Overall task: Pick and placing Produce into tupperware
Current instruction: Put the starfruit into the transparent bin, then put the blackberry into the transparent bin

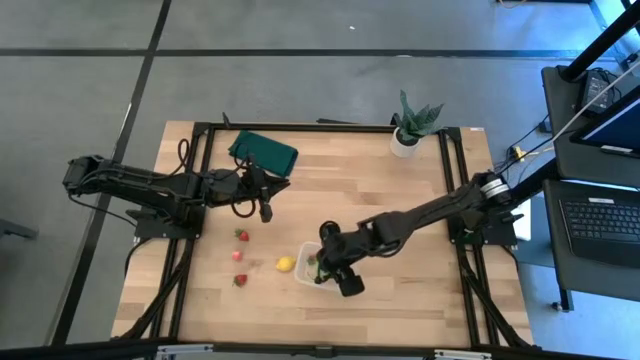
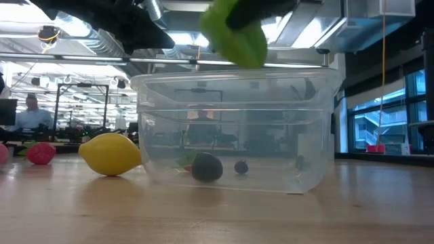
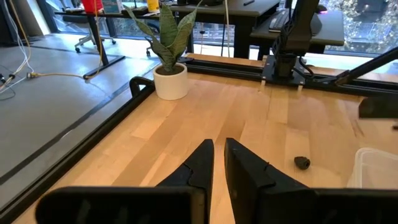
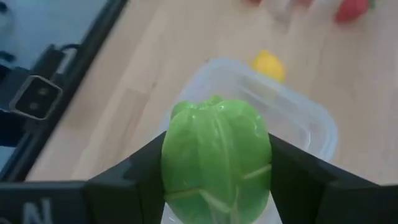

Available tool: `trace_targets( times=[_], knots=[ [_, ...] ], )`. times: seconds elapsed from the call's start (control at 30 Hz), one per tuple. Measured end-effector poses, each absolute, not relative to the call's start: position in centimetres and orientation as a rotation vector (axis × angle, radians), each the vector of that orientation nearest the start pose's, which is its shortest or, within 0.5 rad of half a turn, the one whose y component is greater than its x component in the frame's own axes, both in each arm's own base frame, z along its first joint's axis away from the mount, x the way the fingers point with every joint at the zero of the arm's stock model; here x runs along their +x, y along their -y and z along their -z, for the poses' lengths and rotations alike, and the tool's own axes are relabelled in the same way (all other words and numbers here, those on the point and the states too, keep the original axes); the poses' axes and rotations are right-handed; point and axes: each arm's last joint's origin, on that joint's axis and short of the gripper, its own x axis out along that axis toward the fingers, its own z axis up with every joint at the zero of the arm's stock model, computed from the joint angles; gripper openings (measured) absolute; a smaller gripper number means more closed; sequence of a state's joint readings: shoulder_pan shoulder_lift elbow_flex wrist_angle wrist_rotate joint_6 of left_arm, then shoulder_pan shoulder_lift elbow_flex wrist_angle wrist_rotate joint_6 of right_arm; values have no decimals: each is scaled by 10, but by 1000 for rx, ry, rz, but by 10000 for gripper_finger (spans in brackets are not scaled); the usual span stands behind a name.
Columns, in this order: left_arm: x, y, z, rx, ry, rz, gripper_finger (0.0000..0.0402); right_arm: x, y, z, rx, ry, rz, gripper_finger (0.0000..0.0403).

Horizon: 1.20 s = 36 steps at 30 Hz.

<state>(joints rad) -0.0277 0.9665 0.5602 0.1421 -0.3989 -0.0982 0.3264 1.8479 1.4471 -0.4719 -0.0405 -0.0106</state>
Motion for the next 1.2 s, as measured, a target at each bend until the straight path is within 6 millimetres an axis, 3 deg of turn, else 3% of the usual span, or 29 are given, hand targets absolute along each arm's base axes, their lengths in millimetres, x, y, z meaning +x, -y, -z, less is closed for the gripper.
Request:
trace_targets(
  times=[0.23,0.47,0.7,0.83,1.07,1.2],
  knots=[
    [210,-5,-254,-40,-241,-381,44,389,-132,-213,-97,-969,-312,263],
    [210,-5,-254,-40,-241,-381,45,390,-135,-208,-103,-978,-317,241],
    [210,-5,-254,-40,-242,-381,27,383,-133,-226,-126,-954,-319,216],
    [210,-5,-254,-39,-244,-381,17,370,-125,-251,-215,-998,-255,209],
    [210,-5,-254,-36,-245,-381,3,347,-102,-287,-246,-1030,-184,208],
    [210,-5,-254,-36,-246,-381,1,331,-79,-287,-259,-1122,-151,208]
  ],
)
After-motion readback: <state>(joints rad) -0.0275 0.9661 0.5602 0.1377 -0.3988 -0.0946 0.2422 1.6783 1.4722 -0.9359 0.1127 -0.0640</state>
